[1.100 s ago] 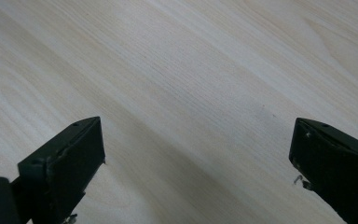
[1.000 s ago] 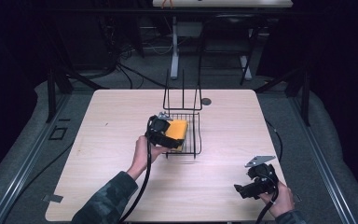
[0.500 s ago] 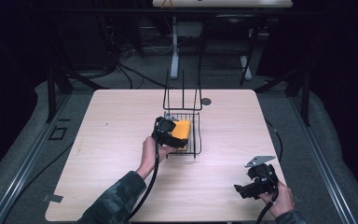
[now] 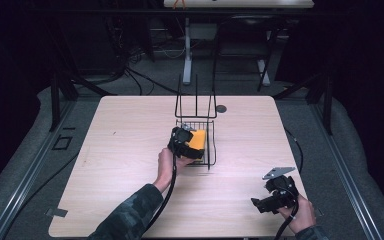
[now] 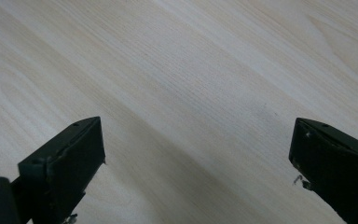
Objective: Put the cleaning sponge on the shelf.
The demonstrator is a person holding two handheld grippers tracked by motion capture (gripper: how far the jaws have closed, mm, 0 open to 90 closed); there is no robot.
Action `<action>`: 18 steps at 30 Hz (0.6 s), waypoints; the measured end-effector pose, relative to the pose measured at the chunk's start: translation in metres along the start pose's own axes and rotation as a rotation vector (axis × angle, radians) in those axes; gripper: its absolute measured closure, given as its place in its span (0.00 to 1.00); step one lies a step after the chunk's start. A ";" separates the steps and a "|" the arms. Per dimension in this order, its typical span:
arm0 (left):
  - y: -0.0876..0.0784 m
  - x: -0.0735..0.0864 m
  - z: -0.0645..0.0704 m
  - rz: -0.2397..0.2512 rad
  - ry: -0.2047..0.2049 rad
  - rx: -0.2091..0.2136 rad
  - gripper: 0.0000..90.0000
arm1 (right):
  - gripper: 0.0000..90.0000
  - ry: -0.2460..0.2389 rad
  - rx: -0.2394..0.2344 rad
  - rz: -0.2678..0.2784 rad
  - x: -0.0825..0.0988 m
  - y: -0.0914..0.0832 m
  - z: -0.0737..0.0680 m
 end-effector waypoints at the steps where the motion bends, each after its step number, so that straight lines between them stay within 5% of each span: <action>1: 0.000 0.000 0.000 0.000 0.000 0.000 0.23 | 0.03 0.000 0.000 0.000 0.000 0.000 0.000; 18: 0.010 0.002 0.002 -0.007 0.025 -0.045 0.21 | 0.03 -0.003 0.000 -0.005 0.001 0.000 0.000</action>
Point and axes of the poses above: each handheld gripper's, and its own axes: y roughly forward along the jaws, x roughly out of its underside, z roughly to its right, the point moved 7 cm from there along y, roughly forward along the jaws, and after that the axes turned 5 degrees about z, right-handed, at the moved point
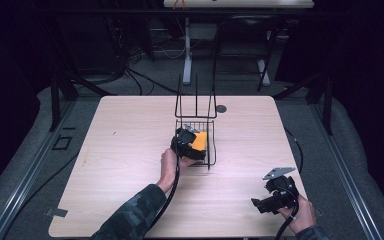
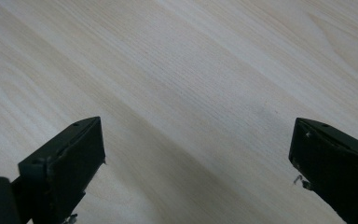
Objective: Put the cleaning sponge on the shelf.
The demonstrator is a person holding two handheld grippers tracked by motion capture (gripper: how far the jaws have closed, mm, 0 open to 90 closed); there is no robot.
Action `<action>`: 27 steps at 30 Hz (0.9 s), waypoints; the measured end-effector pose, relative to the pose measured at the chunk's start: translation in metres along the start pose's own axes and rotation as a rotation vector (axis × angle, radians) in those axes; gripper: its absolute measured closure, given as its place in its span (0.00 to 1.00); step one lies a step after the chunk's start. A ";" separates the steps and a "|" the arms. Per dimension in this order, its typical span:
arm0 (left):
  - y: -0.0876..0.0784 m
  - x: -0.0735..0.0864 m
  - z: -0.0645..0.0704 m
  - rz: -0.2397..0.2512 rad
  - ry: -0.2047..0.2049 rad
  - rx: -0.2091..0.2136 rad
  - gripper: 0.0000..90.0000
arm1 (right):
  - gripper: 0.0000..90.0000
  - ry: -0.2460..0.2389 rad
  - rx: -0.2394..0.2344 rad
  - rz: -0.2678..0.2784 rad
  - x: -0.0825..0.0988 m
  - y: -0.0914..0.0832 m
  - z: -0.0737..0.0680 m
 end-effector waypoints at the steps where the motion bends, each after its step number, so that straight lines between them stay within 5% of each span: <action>1: 0.000 0.000 0.000 0.000 0.000 0.000 0.21 | 0.03 0.000 0.000 0.000 0.000 0.000 0.000; 14: -0.005 -0.001 -0.003 0.018 -0.007 -0.005 0.12 | 0.03 0.008 0.000 0.010 -0.001 -0.001 0.000; 27: -0.029 -0.006 -0.004 0.065 0.014 0.039 0.08 | 0.03 0.010 0.003 0.010 -0.001 -0.001 0.000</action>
Point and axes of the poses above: each handheld gripper's, and its own axes: y roughly forward along the jaws, x roughly out of its underside, z roughly to its right, the point moved 7 cm from there along y, roughly forward along the jaws, and after that the axes turned 5 degrees about z, right-handed, at the moved point
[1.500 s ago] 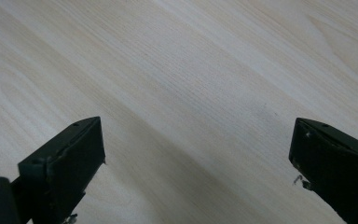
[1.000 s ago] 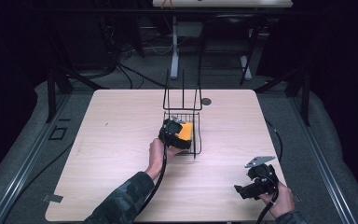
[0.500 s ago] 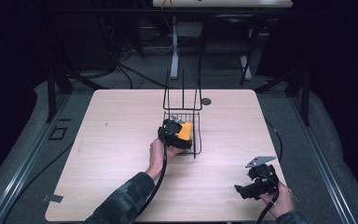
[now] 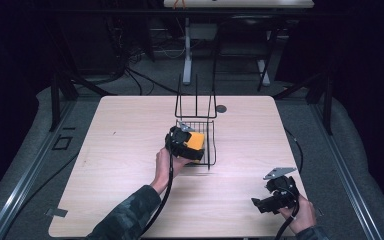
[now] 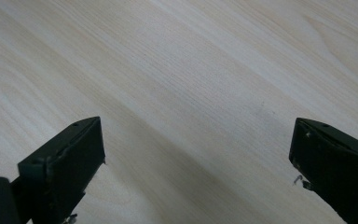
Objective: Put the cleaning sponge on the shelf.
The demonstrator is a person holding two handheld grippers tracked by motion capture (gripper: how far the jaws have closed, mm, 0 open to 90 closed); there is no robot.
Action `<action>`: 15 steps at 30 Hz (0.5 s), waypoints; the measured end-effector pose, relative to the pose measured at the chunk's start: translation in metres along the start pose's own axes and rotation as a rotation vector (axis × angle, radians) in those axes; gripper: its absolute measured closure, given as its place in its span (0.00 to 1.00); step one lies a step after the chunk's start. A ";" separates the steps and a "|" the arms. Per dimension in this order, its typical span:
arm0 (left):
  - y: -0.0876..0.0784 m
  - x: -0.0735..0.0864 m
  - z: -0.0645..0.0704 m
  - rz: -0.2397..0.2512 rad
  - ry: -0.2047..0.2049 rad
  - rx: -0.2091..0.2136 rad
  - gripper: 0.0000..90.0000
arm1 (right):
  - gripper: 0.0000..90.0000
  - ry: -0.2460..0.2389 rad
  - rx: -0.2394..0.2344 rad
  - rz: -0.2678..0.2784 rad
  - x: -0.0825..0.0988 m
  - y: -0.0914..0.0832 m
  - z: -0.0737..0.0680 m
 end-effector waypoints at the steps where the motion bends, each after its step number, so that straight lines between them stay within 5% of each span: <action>1: -0.001 0.000 0.000 0.002 0.002 -0.003 0.07 | 0.03 0.001 0.000 0.000 0.000 0.000 0.000; 15: -0.027 0.002 -0.005 0.006 0.027 0.007 0.03 | 0.03 0.000 0.001 -0.001 0.000 0.000 0.000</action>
Point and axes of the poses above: each handheld gripper's, and its own axes: y roughly forward along the jaws, x roughly out of its underside, z roughly to its right, the point moved 7 cm from there along y, roughly forward along the jaws, and after that the axes turned 5 degrees about z, right-handed, at the moved point
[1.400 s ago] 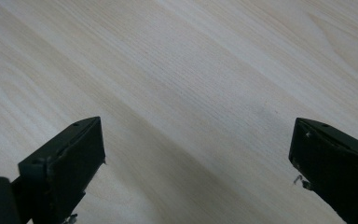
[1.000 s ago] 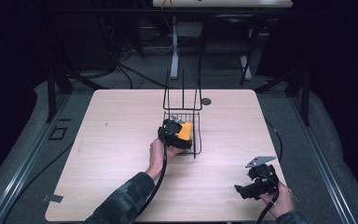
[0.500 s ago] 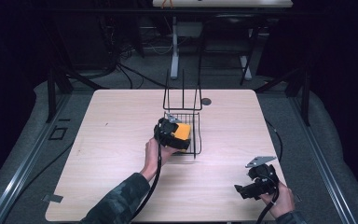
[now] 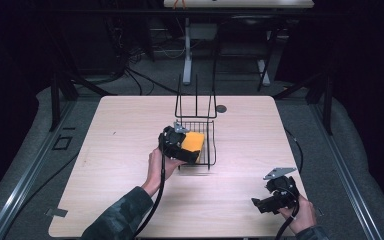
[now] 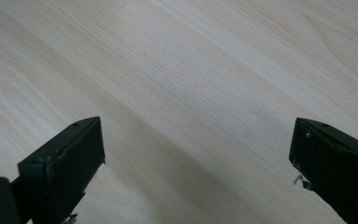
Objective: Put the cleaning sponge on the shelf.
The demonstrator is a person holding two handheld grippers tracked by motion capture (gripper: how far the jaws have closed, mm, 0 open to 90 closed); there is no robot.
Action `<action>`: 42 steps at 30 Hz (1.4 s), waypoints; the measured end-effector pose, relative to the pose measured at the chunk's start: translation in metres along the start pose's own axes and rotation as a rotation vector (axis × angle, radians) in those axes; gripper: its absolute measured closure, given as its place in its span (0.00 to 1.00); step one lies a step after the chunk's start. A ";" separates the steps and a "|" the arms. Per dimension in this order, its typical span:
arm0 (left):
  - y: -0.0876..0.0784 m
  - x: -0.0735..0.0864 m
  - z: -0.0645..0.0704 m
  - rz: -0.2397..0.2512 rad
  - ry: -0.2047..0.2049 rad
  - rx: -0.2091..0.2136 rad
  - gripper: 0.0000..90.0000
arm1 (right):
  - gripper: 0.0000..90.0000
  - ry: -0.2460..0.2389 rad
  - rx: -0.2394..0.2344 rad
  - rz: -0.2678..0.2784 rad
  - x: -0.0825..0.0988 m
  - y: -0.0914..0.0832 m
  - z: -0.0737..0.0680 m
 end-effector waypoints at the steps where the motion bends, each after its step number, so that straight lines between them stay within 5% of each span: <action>1: -0.003 0.000 -0.001 0.003 0.001 -0.001 0.03 | 0.03 0.000 0.000 0.000 0.000 0.000 0.000; 24: -0.084 0.022 -0.035 0.031 0.015 -0.031 0.00 | 0.03 -0.006 0.005 -0.007 0.001 0.001 0.000; 32: -0.111 0.046 -0.046 0.019 0.009 -0.053 0.00 | 0.03 -0.009 0.009 -0.009 0.002 0.001 0.000; 42: -0.125 0.080 -0.055 -0.023 -0.009 -0.070 0.00 | 0.04 -0.009 0.010 -0.019 0.002 0.002 -0.001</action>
Point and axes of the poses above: each handheld gripper's, and its own axes: y roughly forward along the jaws, x roughly out of its underside, z roughly to its right, the point moved 7 cm from there along y, roughly forward along the jaws, and after that the axes turned 5 degrees about z, right-handed, at the moved point
